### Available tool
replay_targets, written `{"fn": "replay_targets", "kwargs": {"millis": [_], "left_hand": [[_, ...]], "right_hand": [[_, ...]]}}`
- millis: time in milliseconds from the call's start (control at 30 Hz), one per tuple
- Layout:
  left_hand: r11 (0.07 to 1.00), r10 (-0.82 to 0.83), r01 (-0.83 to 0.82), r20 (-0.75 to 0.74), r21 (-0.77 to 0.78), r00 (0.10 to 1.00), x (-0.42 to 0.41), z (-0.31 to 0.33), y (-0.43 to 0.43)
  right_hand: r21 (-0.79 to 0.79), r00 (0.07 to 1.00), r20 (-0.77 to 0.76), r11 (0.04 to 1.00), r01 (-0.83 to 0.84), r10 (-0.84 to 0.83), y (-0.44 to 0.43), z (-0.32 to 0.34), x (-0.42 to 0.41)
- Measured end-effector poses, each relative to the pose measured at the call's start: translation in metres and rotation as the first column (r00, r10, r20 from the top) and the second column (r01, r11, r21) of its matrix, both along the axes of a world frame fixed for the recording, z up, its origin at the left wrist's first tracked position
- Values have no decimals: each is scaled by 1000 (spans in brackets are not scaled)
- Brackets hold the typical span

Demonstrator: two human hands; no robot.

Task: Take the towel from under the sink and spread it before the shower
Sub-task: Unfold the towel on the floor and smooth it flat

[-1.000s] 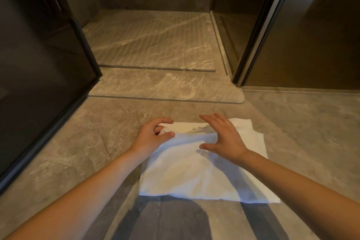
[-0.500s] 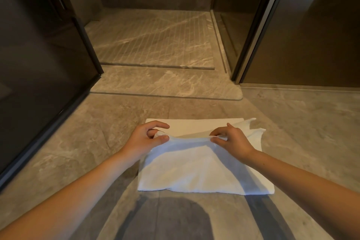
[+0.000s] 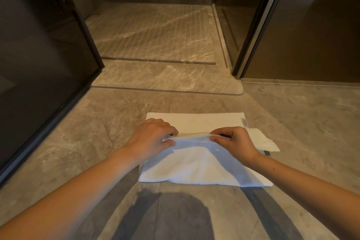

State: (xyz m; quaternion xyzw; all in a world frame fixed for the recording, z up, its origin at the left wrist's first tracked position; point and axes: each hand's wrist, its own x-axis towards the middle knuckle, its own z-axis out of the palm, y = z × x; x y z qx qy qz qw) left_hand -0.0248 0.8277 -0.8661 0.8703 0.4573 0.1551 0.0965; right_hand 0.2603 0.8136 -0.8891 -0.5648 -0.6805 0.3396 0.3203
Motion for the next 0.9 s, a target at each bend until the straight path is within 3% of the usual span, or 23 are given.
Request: {"fn": "replay_targets", "kwargs": {"millis": [133,400,500,667,900], "left_hand": [[1000,-4,5,-75,21,997,13,-4,4],[961,161,-128,120,-244,980,9,-13,2],[935,184,-112,190,-338,964,6,-15,2],[841,215,70,449,-537,867,-5,-9,0],[830,116,149,428,-537,896,-3,-9,-4]], "right_hand": [[20,1000,12,1000,-19,19,-5,2,-3],[-21,977,202,998,-61,64,-7,-3,4],[-27,986,151,997,-71,74,-8,3,4],[-40,992,-15,991,-126,126,-8,15,7],[-136,981,-31,972,-194,192,-11,25,6]]}}
